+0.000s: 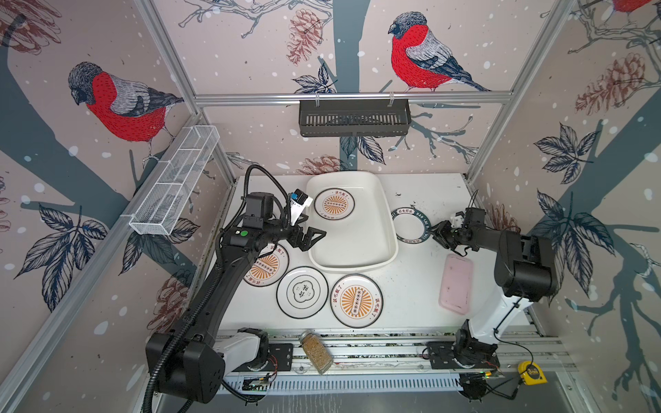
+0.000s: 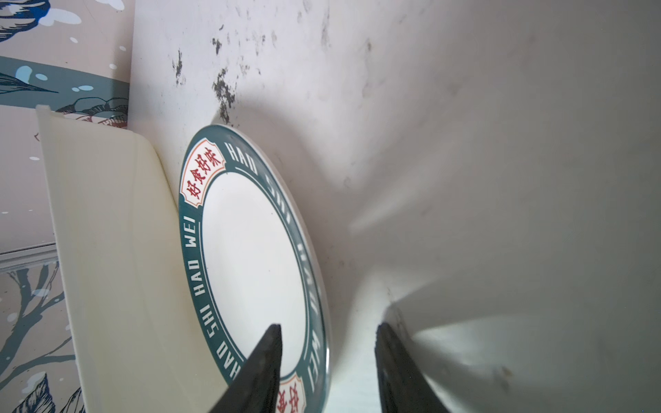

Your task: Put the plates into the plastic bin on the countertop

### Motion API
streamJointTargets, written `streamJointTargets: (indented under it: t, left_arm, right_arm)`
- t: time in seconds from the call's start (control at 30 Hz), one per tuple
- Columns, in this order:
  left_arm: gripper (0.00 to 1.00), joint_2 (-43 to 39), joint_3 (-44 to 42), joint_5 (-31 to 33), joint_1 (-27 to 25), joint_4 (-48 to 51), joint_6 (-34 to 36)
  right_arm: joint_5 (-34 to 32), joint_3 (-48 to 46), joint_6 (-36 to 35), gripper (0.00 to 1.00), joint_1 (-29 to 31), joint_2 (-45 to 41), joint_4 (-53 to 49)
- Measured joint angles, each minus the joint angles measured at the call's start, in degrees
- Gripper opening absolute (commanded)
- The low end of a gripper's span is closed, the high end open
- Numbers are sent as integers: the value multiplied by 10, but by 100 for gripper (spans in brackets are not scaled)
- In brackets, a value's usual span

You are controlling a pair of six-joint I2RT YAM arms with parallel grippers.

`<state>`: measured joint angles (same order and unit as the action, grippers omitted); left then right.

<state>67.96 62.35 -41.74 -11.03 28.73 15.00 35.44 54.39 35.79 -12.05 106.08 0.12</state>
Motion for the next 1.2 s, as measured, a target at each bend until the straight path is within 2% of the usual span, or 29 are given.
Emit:
streamJointTargets:
  t: [0.37,1.0,1.2]
  left_arm:
    - [98,7,3,0,0,0,0]
    - [98,2,2,0,0,0,0]
    - [98,-1,2,0,0,0,-1]
  right_arm:
    - [39,10,3,35,0,42,62]
    - [54,6,16,9,-4,68,110]
    - [70,10,30,4,-5,72,123]
